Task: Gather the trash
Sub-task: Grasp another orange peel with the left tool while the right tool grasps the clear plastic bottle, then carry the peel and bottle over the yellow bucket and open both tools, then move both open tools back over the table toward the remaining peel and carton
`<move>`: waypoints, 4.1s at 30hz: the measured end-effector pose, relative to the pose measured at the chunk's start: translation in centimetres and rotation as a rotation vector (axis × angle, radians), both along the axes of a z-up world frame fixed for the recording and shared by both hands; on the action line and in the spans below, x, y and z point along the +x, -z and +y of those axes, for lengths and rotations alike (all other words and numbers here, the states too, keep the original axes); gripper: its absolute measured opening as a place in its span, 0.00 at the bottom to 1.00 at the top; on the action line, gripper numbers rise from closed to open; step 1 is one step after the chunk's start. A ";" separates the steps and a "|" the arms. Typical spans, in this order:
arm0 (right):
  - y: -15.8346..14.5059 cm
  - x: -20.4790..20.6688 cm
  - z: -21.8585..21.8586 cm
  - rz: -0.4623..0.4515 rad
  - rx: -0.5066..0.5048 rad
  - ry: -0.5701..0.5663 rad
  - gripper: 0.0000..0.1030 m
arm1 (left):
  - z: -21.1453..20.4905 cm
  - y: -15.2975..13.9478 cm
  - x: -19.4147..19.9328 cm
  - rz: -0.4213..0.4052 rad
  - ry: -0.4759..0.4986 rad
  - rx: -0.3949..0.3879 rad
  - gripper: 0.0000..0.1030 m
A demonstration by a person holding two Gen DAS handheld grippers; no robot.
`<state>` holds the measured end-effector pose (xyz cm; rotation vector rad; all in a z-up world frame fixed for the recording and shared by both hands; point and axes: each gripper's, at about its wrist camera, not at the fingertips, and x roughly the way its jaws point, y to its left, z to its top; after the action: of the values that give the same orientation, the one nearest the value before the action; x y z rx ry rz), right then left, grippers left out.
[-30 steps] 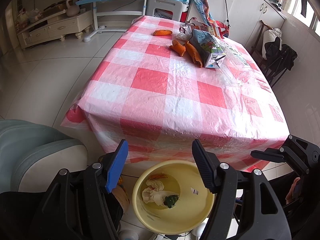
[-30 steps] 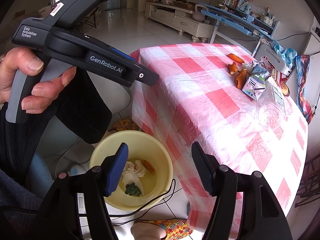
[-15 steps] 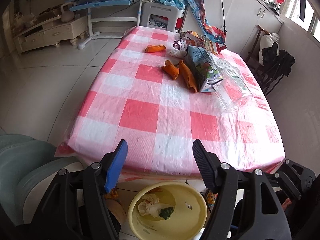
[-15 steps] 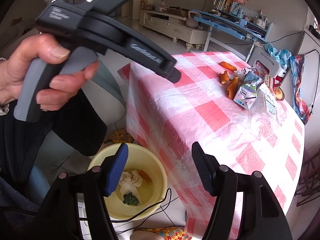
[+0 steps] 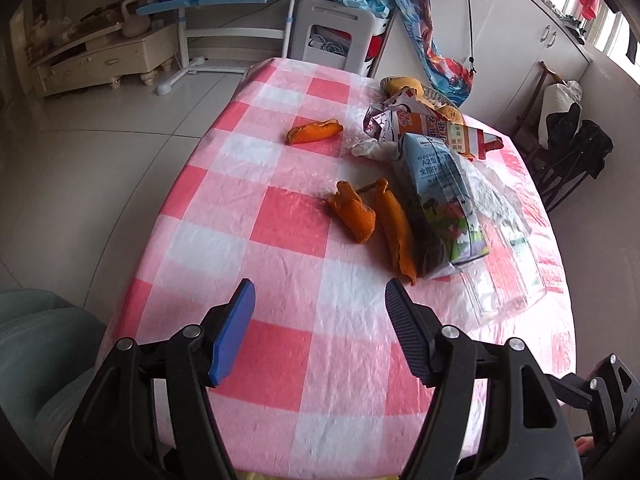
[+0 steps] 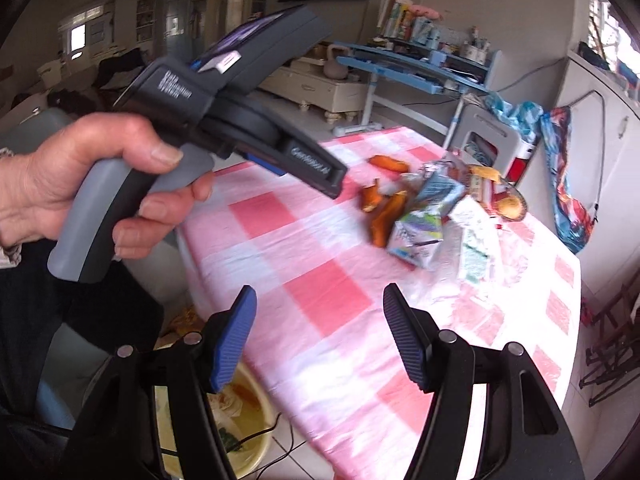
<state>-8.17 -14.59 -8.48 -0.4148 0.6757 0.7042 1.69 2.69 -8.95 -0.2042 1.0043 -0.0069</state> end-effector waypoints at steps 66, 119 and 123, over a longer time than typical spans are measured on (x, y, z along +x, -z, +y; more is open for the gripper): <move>-0.9 -3.5 -2.0 0.298 0.034 -0.189 0.53 | 0.2 -1.3 -0.9 -0.058 0.160 0.046 0.17; 1.5 -8.1 -1.5 0.162 0.018 -0.059 0.69 | -3.2 0.3 -20.0 0.080 0.233 0.257 0.57; 1.5 -8.0 -1.2 0.142 0.021 -0.053 0.69 | -2.6 -1.6 -18.7 -0.004 0.195 0.278 0.63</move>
<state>-16.19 -15.76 -9.95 -0.3664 0.7927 0.7954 -17.03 0.05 -7.38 0.1483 1.0062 -0.0454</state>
